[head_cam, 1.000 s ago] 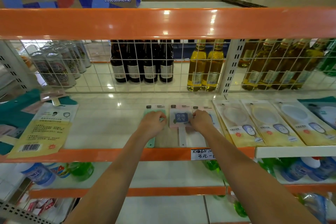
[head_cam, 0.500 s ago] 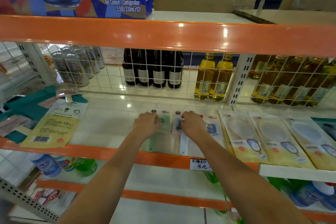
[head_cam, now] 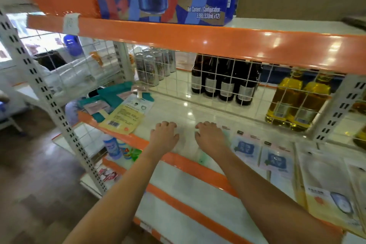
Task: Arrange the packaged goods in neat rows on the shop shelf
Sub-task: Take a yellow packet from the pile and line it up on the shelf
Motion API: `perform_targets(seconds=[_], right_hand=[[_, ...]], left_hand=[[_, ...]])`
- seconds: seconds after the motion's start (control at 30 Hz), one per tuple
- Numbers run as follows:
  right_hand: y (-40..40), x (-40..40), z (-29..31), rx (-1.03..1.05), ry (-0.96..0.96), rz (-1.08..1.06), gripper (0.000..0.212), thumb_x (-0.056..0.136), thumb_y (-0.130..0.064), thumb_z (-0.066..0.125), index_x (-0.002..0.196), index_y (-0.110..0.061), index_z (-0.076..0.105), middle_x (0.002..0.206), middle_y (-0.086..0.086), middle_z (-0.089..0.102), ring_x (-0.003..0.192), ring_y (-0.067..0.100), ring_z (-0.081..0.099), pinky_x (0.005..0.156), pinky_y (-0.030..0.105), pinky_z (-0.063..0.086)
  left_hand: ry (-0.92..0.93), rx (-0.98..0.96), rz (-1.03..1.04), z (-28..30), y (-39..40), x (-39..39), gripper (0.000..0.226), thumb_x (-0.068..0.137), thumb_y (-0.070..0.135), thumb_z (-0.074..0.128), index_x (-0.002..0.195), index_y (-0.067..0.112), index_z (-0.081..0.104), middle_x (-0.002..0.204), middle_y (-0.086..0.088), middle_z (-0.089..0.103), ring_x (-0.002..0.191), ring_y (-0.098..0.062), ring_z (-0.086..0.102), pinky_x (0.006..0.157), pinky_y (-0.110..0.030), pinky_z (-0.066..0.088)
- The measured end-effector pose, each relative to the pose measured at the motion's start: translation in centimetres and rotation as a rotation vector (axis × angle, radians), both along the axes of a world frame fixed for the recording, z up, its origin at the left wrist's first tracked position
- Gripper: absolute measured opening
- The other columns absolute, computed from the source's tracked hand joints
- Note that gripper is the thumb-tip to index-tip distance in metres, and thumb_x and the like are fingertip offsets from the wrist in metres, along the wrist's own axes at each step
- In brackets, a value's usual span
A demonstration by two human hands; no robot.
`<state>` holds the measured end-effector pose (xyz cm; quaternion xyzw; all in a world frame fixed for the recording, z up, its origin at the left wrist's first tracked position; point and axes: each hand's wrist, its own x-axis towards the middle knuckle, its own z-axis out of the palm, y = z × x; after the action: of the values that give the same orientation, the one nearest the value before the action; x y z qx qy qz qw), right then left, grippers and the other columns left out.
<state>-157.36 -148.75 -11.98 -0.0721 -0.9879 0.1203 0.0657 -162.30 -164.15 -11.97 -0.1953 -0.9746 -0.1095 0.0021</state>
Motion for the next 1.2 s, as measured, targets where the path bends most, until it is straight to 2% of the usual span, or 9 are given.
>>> perform_targets(seconds=[0.17,0.47,0.73,0.93,1.2], right_hand=[[-5.0,-3.0,1.1,-0.004,0.043,0.083,0.037,0.100,-0.028,0.036,0.134,-0.016,0.045,0.133,0.006,0.048,0.122,0.025,0.044,0.097,0.037,0.037],[-12.7,-7.8,1.1,-0.047,-0.018,0.135,0.037,0.099,-0.029,0.036,0.133,-0.016,0.046,0.132,0.008,0.050,0.122,0.026,0.045,0.098,0.036,0.037],[-18.2,-12.5,0.2,-0.083,-0.041,0.102,0.032,0.097,-0.028,0.039,0.121,-0.012,0.052,0.124,0.010,0.055,0.113,0.028,0.051,0.091,0.038,0.043],[-19.1,-14.7,-1.3,-0.087,-0.075,0.094,0.031,0.097,-0.027,0.041,0.121,-0.011,0.054,0.120,0.010,0.056,0.111,0.027,0.053,0.089,0.036,0.045],[-17.7,-20.3,-2.0,-0.094,-0.139,0.044,0.030,0.094,-0.020,0.038,0.119,-0.011,0.052,0.121,0.009,0.053,0.111,0.026,0.052,0.088,0.036,0.043]], left_hand=[[0.013,0.035,0.066,1.3,-4.9,-1.7,0.042,0.096,0.034,0.045,0.135,0.018,0.043,0.136,-0.007,0.044,0.125,-0.028,0.041,0.102,-0.044,0.038],[0.012,-0.016,0.170,2.0,-13.4,-5.3,0.043,0.097,0.033,0.044,0.138,0.018,0.042,0.140,-0.009,0.044,0.128,-0.031,0.038,0.104,-0.040,0.033],[0.014,-0.064,0.213,1.5,-19.0,-8.8,0.041,0.098,0.038,0.041,0.134,0.018,0.045,0.135,-0.008,0.046,0.125,-0.029,0.041,0.097,-0.041,0.038],[-0.061,-0.038,0.198,0.2,-20.8,-11.2,0.043,0.099,0.036,0.040,0.139,0.021,0.039,0.141,-0.007,0.041,0.130,-0.027,0.037,0.102,-0.043,0.034],[-0.048,-0.011,0.188,-0.3,-21.0,-16.2,0.040,0.097,0.032,0.040,0.132,0.014,0.046,0.136,-0.012,0.047,0.122,-0.032,0.043,0.101,-0.043,0.038]])
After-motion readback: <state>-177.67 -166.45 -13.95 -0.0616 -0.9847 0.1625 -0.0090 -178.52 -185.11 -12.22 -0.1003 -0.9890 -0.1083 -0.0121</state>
